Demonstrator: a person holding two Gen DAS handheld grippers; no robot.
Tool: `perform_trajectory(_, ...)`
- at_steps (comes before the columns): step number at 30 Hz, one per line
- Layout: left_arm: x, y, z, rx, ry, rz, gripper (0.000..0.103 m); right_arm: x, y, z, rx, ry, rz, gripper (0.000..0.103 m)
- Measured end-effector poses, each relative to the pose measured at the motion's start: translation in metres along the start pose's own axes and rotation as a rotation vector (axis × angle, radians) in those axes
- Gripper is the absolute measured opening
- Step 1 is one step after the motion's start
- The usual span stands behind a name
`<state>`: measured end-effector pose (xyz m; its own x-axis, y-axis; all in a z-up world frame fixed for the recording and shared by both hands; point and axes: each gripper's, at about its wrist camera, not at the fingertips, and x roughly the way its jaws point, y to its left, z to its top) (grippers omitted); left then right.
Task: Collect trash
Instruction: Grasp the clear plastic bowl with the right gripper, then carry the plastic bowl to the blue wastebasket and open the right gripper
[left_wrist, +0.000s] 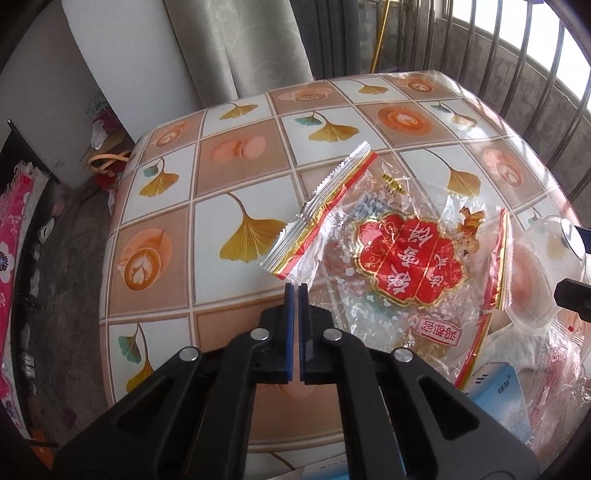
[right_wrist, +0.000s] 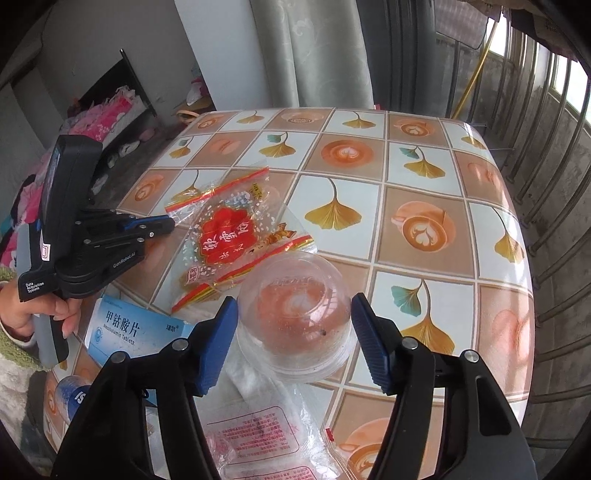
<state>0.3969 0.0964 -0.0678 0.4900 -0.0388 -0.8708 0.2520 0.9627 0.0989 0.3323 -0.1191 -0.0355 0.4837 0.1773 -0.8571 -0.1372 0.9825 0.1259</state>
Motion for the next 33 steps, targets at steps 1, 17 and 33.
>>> perform_trajectory(1, -0.004, 0.001, 0.0, -0.003, -0.016, 0.003, 0.0, -0.002, -0.001, -0.001, -0.001, -0.003, -0.004, 0.062)
perform_trajectory(17, -0.09, -0.003, 0.011, -0.041, -0.308, 0.026, 0.0, -0.054, -0.021, -0.011, 0.075, -0.096, -0.005, 0.061)
perform_trajectory(33, -0.209, -0.044, -0.018, 0.06, -0.605, 0.031, 0.0, -0.172, -0.035, -0.055, 0.145, -0.273, -0.037, 0.061)
